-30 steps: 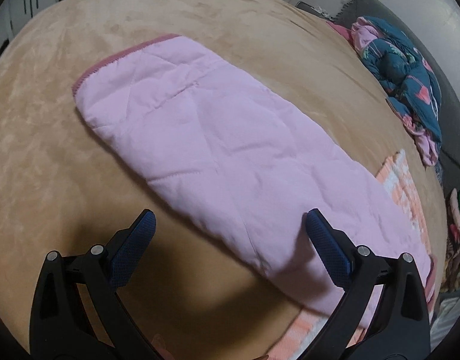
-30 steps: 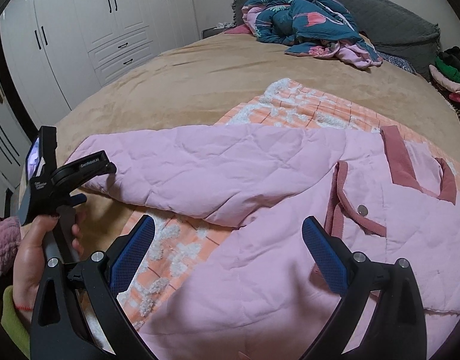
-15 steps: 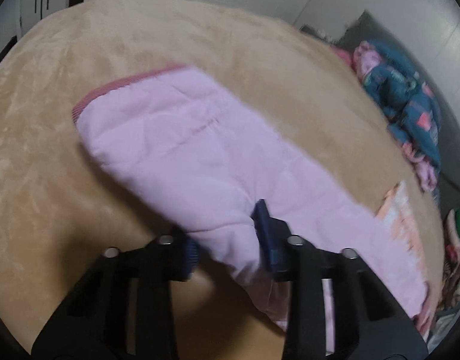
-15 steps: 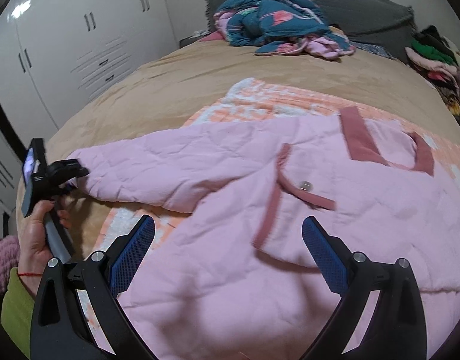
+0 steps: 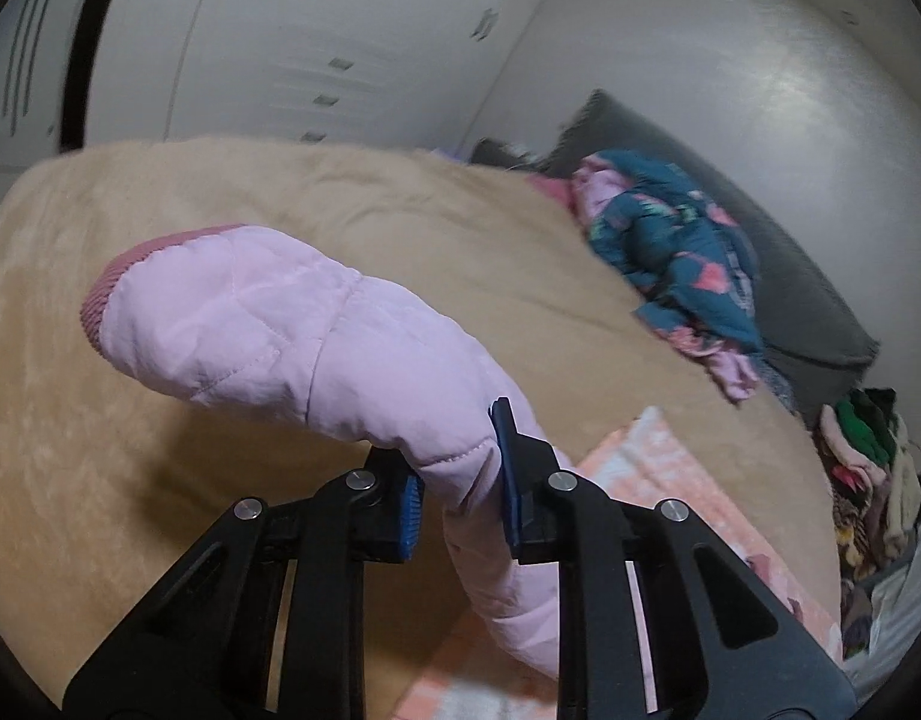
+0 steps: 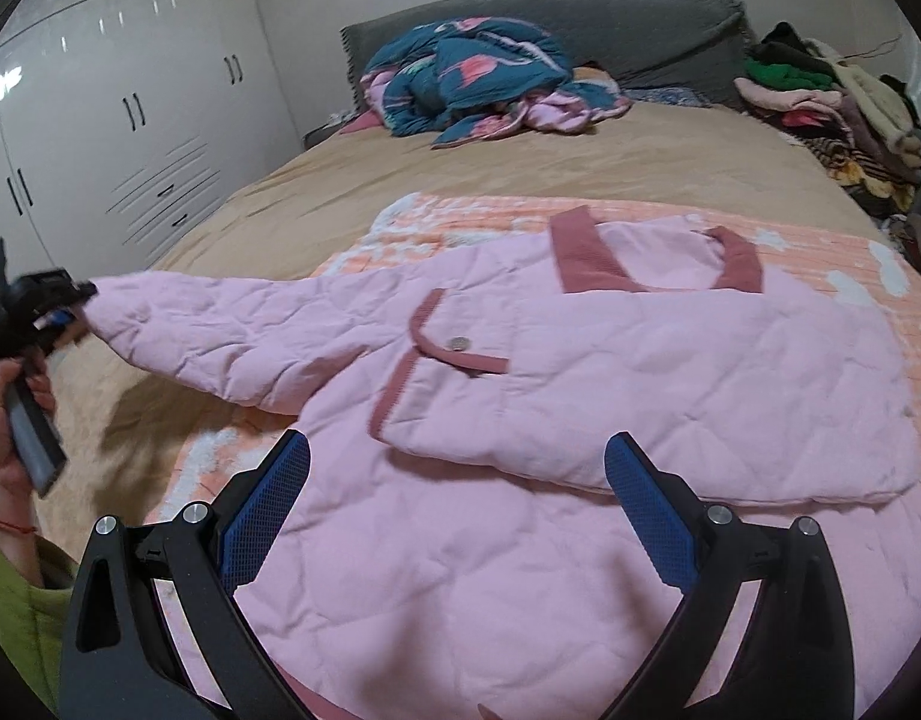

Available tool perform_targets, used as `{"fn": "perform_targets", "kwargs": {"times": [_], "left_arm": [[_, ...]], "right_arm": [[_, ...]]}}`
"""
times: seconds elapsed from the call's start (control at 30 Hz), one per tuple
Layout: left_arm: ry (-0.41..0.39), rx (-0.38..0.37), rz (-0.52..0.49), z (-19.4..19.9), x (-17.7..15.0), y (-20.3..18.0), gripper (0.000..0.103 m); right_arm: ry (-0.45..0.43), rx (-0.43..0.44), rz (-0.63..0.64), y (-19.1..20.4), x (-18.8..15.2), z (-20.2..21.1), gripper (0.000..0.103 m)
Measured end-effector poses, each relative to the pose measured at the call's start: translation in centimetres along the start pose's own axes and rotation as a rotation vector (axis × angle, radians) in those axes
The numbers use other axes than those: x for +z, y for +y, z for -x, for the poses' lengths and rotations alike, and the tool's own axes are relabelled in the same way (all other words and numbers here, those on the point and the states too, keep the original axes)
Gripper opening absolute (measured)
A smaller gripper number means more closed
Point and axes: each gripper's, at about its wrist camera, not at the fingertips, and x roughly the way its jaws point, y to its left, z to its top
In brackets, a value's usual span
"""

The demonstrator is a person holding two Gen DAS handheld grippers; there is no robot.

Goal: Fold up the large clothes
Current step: 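Close the left tool on the sleeve cuff and lift it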

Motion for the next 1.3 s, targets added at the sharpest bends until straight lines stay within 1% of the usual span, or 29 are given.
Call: {"fn": "perform_targets", "kwargs": {"times": [0.1,0.37,0.47,0.53,0.67,0.77,0.87,1.07,1.17,1.3], "left_arm": [[-0.034,-0.038,-0.051,1.7,-0.1,-2.4,0.013],[-0.077,-0.166,-0.161,5.4,-1.0,-8.0,0.013],[-0.094,-0.222,-0.206,7.0,-1.7,-10.2,0.013],[-0.100,-0.274,-0.227,8.3,-2.2,-11.6,0.013],[-0.126,-0.321,-0.280,10.0,-3.4,-13.6,0.013],[-0.128,-0.374,-0.309,10.9,-4.3,-14.9,0.013],[-0.138,-0.402,-0.339,11.3,-5.0,-16.1,0.013],[-0.125,-0.487,-0.402,12.2,-7.3,-18.5,0.013],[-0.125,-0.532,-0.457,12.9,-8.9,-20.3,0.013],[-0.114,-0.594,-0.533,13.5,-11.0,-21.8,0.013]], "right_arm": [[-0.019,-0.010,-0.025,-1.2,-0.4,1.0,0.098],[-0.040,-0.038,-0.087,-4.2,-1.4,2.9,0.098],[-0.044,-0.045,-0.102,-5.0,-1.6,3.5,0.098],[-0.053,-0.049,-0.106,-5.4,-1.6,4.0,0.098],[-0.068,-0.058,-0.117,-6.3,-1.8,4.9,0.098],[-0.073,-0.071,-0.134,-7.5,-2.4,5.7,0.098],[-0.070,-0.086,-0.156,-8.6,-3.0,6.2,0.098],[-0.075,-0.106,-0.178,-10.1,-4.0,7.5,0.098],[-0.083,-0.119,-0.189,-10.9,-4.5,8.3,0.098],[-0.088,-0.139,-0.219,-12.5,-5.0,9.1,0.098]]}}
